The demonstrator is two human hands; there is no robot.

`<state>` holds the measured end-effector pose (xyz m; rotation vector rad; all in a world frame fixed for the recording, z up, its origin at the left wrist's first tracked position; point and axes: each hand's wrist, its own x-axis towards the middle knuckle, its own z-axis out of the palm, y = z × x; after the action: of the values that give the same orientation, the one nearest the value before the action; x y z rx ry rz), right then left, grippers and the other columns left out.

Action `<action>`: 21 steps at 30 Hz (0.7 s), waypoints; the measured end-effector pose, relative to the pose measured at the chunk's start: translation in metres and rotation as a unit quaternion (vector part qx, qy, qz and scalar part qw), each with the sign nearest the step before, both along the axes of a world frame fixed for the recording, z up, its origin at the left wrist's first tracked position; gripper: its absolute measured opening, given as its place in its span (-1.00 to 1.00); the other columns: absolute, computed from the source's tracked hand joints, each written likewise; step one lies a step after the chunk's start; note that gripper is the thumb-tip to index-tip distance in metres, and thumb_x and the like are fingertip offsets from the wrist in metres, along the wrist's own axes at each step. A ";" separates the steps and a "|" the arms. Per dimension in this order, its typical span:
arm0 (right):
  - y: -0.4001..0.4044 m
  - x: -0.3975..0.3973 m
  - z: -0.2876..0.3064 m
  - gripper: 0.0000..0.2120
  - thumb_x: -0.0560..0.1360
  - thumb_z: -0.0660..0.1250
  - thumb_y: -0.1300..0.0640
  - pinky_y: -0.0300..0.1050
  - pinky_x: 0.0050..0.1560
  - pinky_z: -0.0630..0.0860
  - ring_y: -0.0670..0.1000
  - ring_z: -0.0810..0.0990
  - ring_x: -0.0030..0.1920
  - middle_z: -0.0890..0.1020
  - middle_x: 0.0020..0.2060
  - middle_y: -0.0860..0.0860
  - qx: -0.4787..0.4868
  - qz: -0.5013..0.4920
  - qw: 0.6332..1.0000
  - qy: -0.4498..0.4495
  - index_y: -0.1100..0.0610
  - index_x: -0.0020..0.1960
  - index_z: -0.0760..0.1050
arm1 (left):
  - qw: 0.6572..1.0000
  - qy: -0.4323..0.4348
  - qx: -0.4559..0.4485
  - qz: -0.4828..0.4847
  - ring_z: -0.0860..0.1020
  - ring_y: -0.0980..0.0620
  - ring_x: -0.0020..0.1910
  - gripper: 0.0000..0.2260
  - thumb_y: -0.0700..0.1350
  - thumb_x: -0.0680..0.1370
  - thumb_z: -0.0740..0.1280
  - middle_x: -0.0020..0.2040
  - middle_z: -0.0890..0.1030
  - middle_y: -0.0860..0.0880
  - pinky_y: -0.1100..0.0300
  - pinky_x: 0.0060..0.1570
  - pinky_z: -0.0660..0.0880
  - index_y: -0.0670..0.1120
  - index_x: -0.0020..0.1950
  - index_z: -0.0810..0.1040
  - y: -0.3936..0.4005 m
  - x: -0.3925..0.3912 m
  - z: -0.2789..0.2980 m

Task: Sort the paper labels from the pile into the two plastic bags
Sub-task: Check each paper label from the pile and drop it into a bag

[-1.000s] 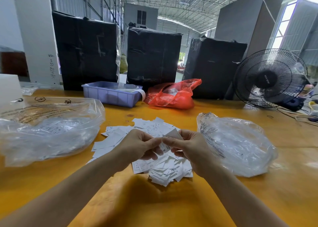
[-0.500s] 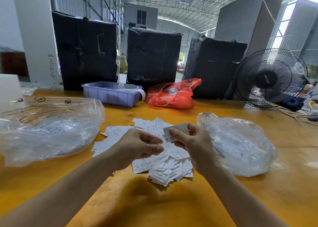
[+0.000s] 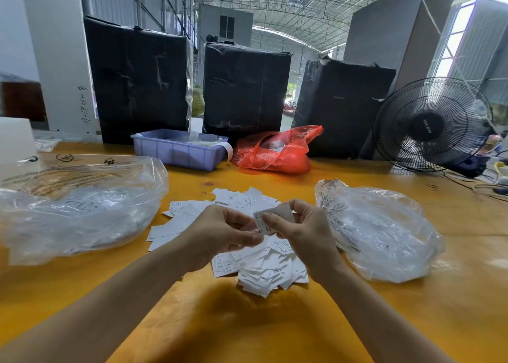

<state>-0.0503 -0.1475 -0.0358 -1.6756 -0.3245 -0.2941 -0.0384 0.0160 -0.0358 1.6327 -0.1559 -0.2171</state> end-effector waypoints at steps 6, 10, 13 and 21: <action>-0.002 0.002 0.001 -0.85 0.37 0.48 0.31 -0.14 -0.27 0.50 0.05 0.55 -0.28 0.59 -0.28 0.20 -0.012 -0.004 1.000 0.014 0.24 -0.23 0.50 | 1.000 -0.005 -0.014 0.027 0.63 0.11 -0.35 -0.80 -0.36 0.30 0.50 -0.27 0.69 -0.06 0.34 -0.35 0.54 -0.18 -0.13 0.63 0.002 0.002 0.001; -0.005 0.003 0.002 -0.81 0.33 0.49 0.33 -0.20 -0.36 0.45 0.02 0.53 -0.35 0.55 -0.37 0.12 0.010 0.050 0.993 0.109 0.26 -0.25 0.47 | 0.999 -0.020 -0.010 0.028 0.65 0.09 -0.33 -0.79 -0.39 0.30 0.50 -0.25 0.70 -0.11 0.33 -0.34 0.55 -0.18 -0.13 0.64 0.003 0.003 0.001; -0.009 0.003 0.004 -0.83 0.33 0.49 0.30 -0.24 -0.39 0.45 -0.04 0.53 -0.41 0.57 -0.40 0.07 -0.004 0.089 0.980 0.179 0.25 -0.21 0.49 | 0.999 -0.042 0.018 0.026 0.66 0.05 -0.28 -0.77 -0.38 0.28 0.52 -0.23 0.70 -0.13 0.29 -0.26 0.59 -0.16 -0.14 0.64 0.004 0.004 0.000; -0.013 0.003 0.008 -0.83 0.34 0.49 0.32 -0.26 -0.45 0.44 -0.07 0.50 -0.49 0.56 -0.45 0.05 -0.012 0.105 0.969 0.225 0.24 -0.24 0.49 | 0.996 -0.077 -0.002 0.044 0.67 0.08 -0.29 -0.78 -0.38 0.28 0.52 -0.27 0.70 -0.10 0.36 -0.32 0.54 -0.15 -0.16 0.64 0.004 0.004 -0.001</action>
<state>-0.0471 -0.1606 -0.0275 -1.6610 -0.1612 0.2486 -0.0339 0.0202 -0.0373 1.6485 -0.2011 -0.0241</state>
